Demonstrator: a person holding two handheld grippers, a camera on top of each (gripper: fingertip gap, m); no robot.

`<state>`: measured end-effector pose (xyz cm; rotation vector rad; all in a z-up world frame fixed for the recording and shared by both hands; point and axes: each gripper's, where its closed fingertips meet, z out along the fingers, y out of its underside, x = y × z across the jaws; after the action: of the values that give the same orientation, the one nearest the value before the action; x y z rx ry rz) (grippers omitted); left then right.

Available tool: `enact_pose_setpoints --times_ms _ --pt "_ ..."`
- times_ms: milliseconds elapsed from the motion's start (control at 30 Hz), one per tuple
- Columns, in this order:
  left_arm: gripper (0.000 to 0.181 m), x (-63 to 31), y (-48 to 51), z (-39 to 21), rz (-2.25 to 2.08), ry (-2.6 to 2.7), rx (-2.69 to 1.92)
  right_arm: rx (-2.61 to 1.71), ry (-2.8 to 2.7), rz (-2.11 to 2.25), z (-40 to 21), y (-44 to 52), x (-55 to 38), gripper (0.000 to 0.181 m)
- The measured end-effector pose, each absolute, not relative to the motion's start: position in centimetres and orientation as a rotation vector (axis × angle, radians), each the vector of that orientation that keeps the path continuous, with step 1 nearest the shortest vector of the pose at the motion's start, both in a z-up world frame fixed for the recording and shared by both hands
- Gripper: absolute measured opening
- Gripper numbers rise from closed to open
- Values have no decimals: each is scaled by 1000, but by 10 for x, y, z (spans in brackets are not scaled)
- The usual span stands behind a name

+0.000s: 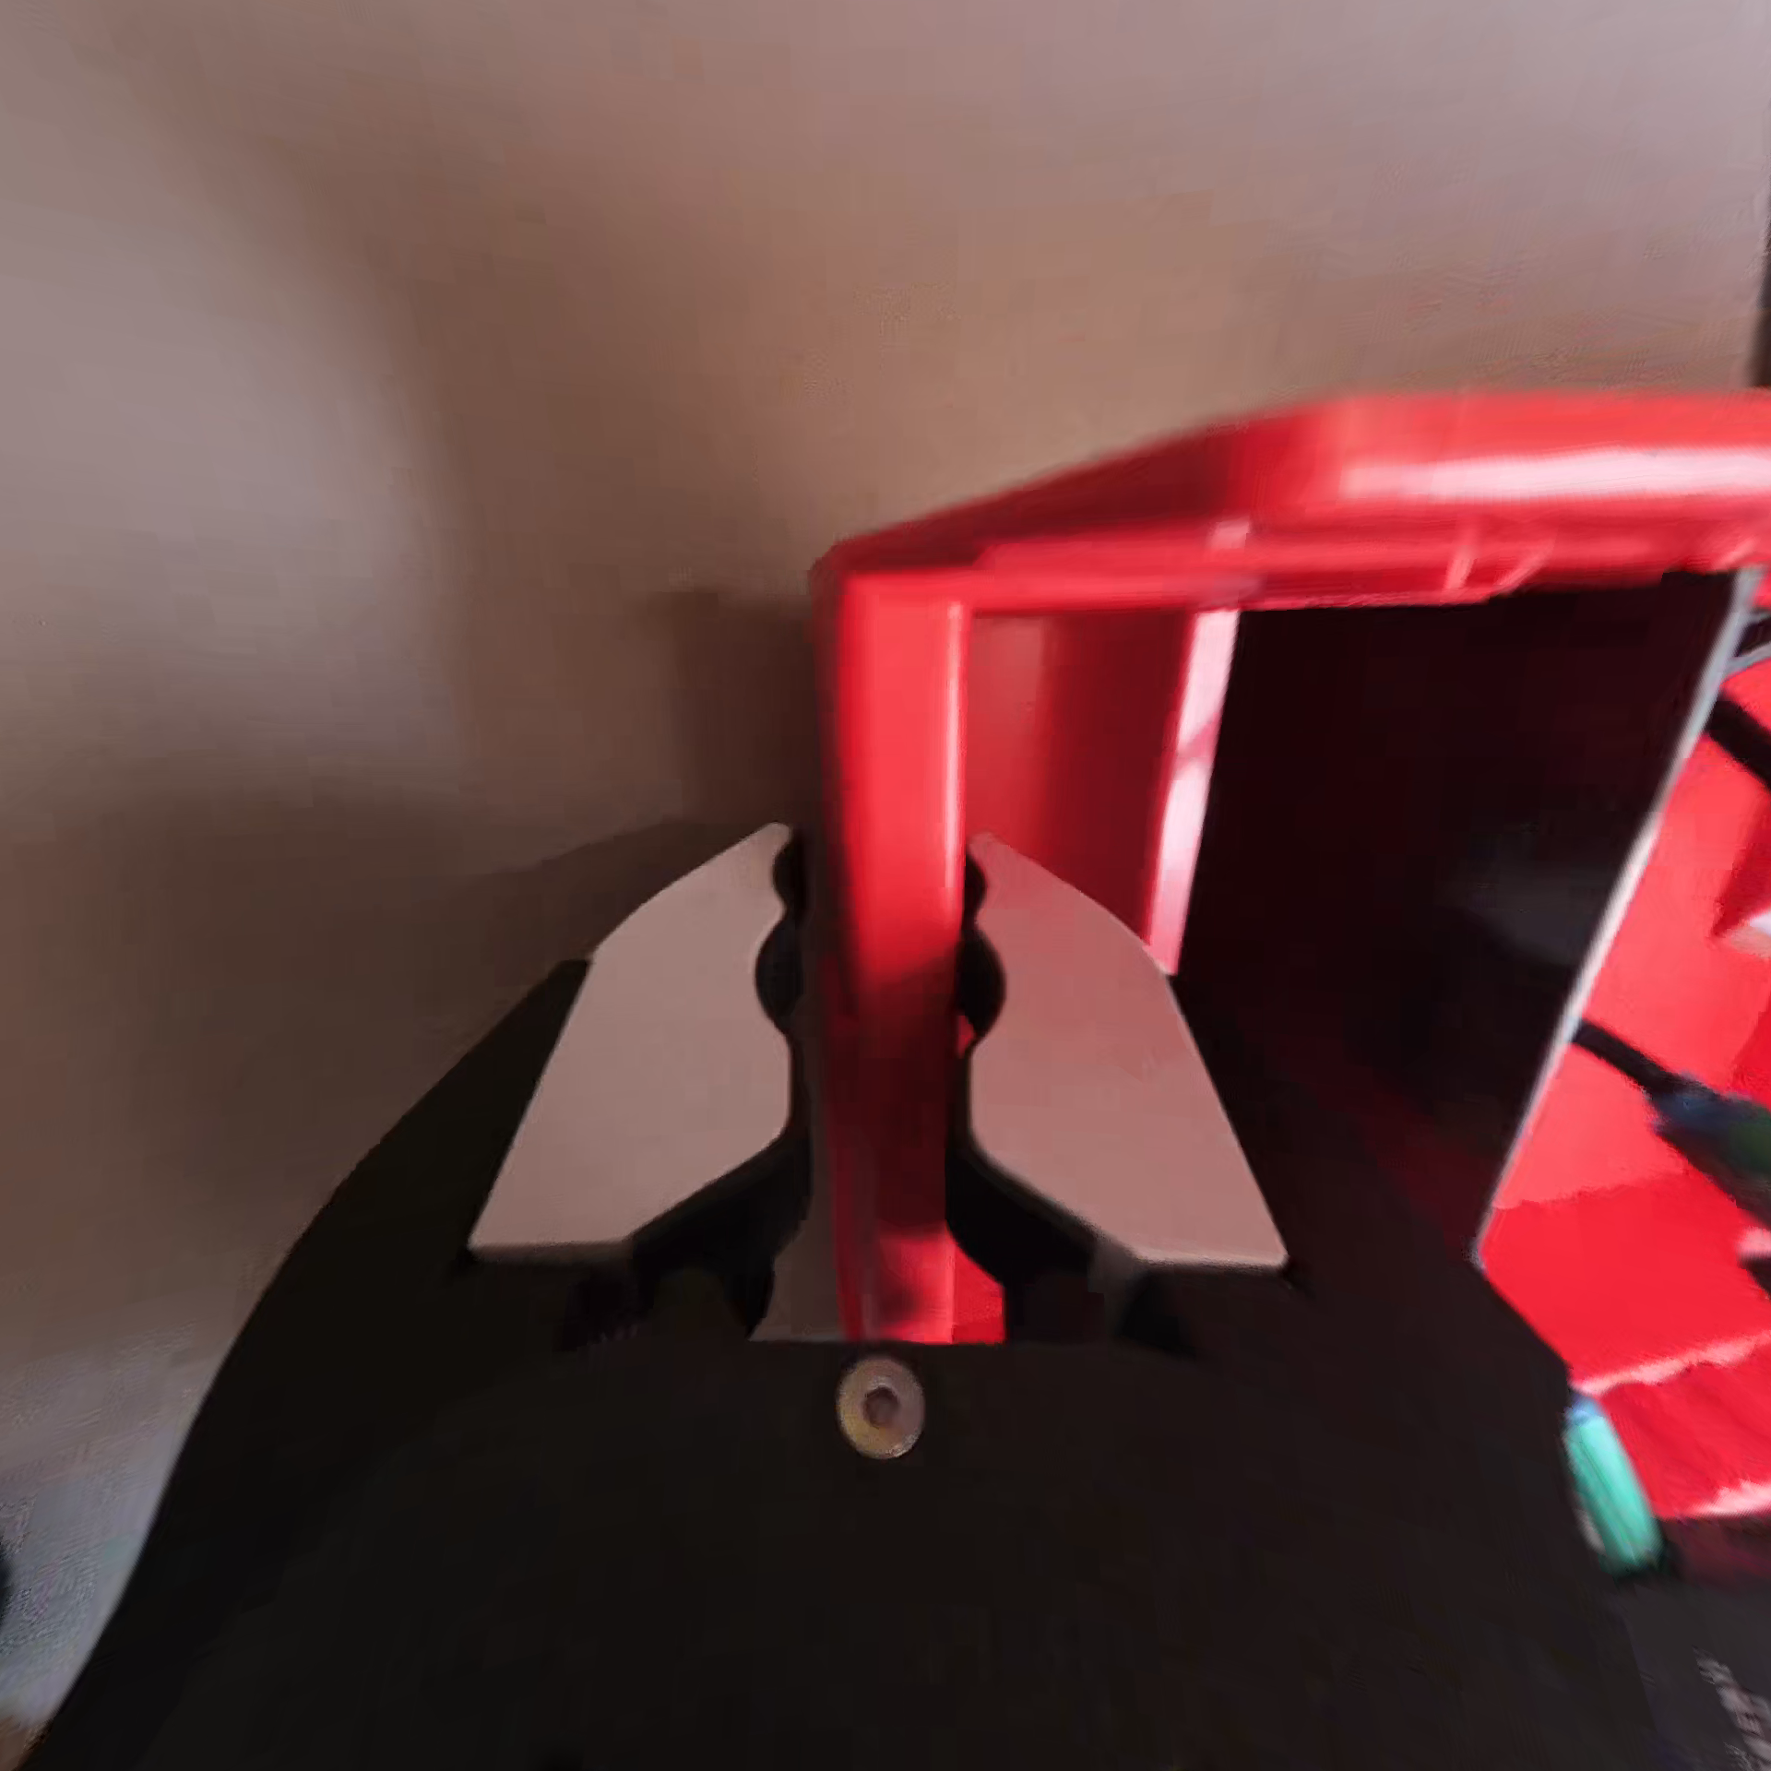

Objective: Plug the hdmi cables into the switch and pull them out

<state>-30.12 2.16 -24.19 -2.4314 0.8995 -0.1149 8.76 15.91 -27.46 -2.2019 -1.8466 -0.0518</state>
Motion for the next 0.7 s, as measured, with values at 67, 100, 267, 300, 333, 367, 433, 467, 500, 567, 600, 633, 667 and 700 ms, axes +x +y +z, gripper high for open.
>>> enact_pose_setpoints --times_ms 67,100,267,300,333,367,433,467,500,567,600,633,667,700 --pt "49 -309 23 -260 -1 967 -2475 -2147 -1838 -108 -275 167 79 23" --pt "43 -315 25 -267 86 991 -2497 -2136 -1834 -96 -275 166 75 23" --pt "32 -314 41 -273 225 972 -2475 -2096 -1917 -71 -275 134 61 22" --pt "32 -311 44 -272 247 981 -2459 -2077 -1940 -75 -275 124 57 22" --pt "32 -307 45 -272 259 996 -2448 -2052 -1965 -71 -275 112 53 22" --pt "32 -301 46 -272 258 1014 -2436 -2019 -1995 -65 -275 99 49 22" --pt "32 -283 46 -272 240 1072 -2397 -1940 -2051 -57 -275 73 43 22" --pt "33 -272 45 -272 228 1111 -2372 -1897 -2072 -49 -274 60 39 23" --pt "33 -259 44 -272 213 1151 -2346 -1857 -2090 -37 -274 46 36 23" --pt "33 -231 43 -272 188 1240 -2287 -1773 -2101 -19 -273 23 28 24" --pt "33 -216 43 -272 176 1287 -2254 -1737 -2090 -23 -272 13 24 25" --pt "33 -201 44 -272 161 1331 -2223 -1709 -2073 -35 -271 4 22 26" --pt "33 -187 44 -272 141 1371 -2199 -1681 -2044 -33 -269 -5 18 28" --pt "33 -173 45 -272 123 1408 -2175 -1660 -1994 9 -262 -16 12 29"
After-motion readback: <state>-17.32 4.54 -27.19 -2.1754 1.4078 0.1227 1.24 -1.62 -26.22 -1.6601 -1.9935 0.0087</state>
